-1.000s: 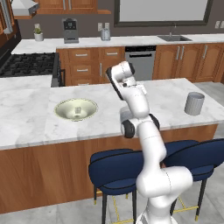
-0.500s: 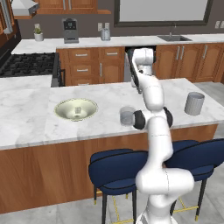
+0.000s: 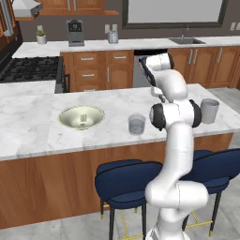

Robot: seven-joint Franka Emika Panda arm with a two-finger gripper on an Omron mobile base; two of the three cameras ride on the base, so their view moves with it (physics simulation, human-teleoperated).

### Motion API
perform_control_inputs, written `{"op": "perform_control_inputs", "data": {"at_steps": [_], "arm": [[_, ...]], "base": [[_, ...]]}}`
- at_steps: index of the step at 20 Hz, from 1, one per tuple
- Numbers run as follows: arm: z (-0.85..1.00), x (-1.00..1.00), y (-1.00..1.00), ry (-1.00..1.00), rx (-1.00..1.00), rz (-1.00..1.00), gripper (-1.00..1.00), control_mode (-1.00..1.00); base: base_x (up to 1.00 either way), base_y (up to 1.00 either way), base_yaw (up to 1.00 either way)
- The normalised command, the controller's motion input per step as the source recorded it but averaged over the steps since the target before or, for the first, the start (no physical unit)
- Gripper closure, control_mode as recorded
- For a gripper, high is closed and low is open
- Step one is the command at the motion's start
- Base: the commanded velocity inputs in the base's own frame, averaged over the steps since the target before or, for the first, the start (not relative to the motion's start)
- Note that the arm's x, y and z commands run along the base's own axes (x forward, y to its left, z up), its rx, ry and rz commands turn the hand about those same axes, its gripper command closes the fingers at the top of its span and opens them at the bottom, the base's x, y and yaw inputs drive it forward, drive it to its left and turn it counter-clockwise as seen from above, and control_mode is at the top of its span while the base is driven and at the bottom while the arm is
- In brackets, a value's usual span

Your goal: There are four ice cubes in the ice bowl. Place two ice cubes in each glass of water.

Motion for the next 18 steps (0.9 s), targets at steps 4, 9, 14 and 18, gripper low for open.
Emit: {"op": "perform_control_inputs", "data": {"at_steps": [4,9,14,18], "arm": [[0.09,-0.91,-0.03,0.43,-0.07,-0.05,-1.00,-1.00],[0.02,-0.99,0.58,-0.54,-0.03,0.00,-1.00,-1.00],[0.00,-0.61,0.86,-1.00,0.00,0.00,-1.00,-1.00],[0.22,-0.01,1.00,-0.95,0.00,0.02,-1.00,-1.00]], "base": [[0.00,0.00,0.00],[0.00,0.00,0.00],[0.00,0.00,0.00],[0.00,0.00,0.00]]}}
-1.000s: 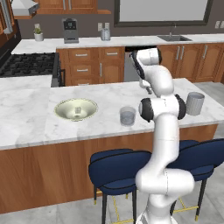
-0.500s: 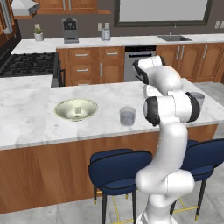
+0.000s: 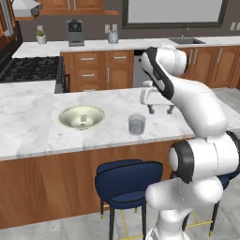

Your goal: There are four ice cubes in the ice bowl. Place two ice cubes in each glass of water.

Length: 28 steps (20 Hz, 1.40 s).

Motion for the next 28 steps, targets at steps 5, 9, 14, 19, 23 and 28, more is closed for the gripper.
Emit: {"op": "perform_control_inputs", "data": {"at_steps": [5,9,14,19,23,28], "arm": [[0.13,0.46,0.86,-0.86,0.00,0.08,-1.00,-1.00],[-0.26,0.73,0.72,-0.68,0.00,0.08,-1.00,-1.00],[-0.54,0.89,0.53,-0.50,0.00,0.07,-1.00,-1.00],[-0.65,1.00,0.41,-0.26,0.02,0.05,-1.00,-1.00],[-0.44,1.00,0.50,-0.05,0.10,0.01,-1.00,-1.00],[-0.15,1.00,0.78,0.13,0.02,-0.06,-1.00,-1.00]], "base": [[0.00,0.00,0.00],[0.00,0.00,0.00],[0.00,0.00,0.00],[0.00,0.00,0.00],[0.00,0.00,0.00],[0.00,0.00,0.00]]}}
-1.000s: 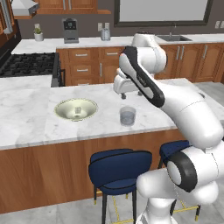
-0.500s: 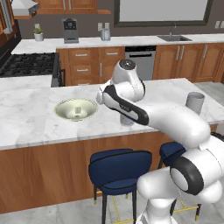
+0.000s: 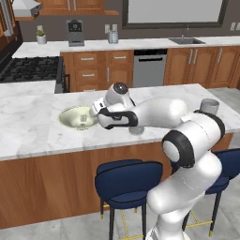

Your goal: There are four ice cubes in the ice bowl. Place two ice cubes in each glass of water.

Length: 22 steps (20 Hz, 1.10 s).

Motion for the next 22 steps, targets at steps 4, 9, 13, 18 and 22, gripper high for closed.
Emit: {"op": "perform_control_inputs", "data": {"at_steps": [4,9,13,18,22], "arm": [[0.00,1.00,0.80,0.36,-0.01,-0.20,-1.00,-1.00],[-0.13,1.00,0.43,0.38,0.00,-0.21,-1.00,-1.00],[-0.33,1.00,0.25,0.33,0.00,-0.22,-1.00,-1.00],[-0.72,0.76,0.01,0.29,0.00,-0.21,-1.00,-1.00],[-0.70,0.19,0.09,0.09,0.00,-0.18,-1.00,-1.00]], "base": [[0.00,0.00,0.00],[0.00,0.00,0.00],[0.00,0.00,0.00],[0.00,0.00,0.00],[0.00,0.00,0.00]]}}
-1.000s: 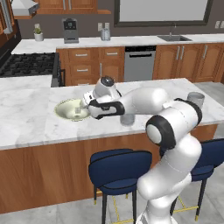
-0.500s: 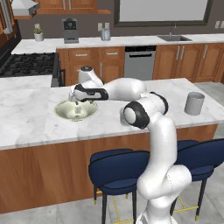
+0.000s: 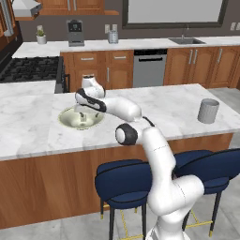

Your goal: There are four ice cubes in the ice bowl. Place two ice cubes in each glass of water.

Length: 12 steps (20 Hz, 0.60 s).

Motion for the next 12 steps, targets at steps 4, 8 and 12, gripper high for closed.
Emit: {"op": "perform_control_inputs", "data": {"at_steps": [4,8,12], "arm": [[-0.13,-0.08,0.31,-0.10,0.00,-0.10,-1.00,-1.00],[-0.12,-0.10,0.06,-0.21,0.00,-0.07,-1.00,-1.00],[-0.69,0.00,-0.18,-0.16,0.00,-0.06,-1.00,-1.00]], "base": [[0.00,0.00,0.00],[0.00,0.00,0.00],[0.00,0.00,0.00]]}}
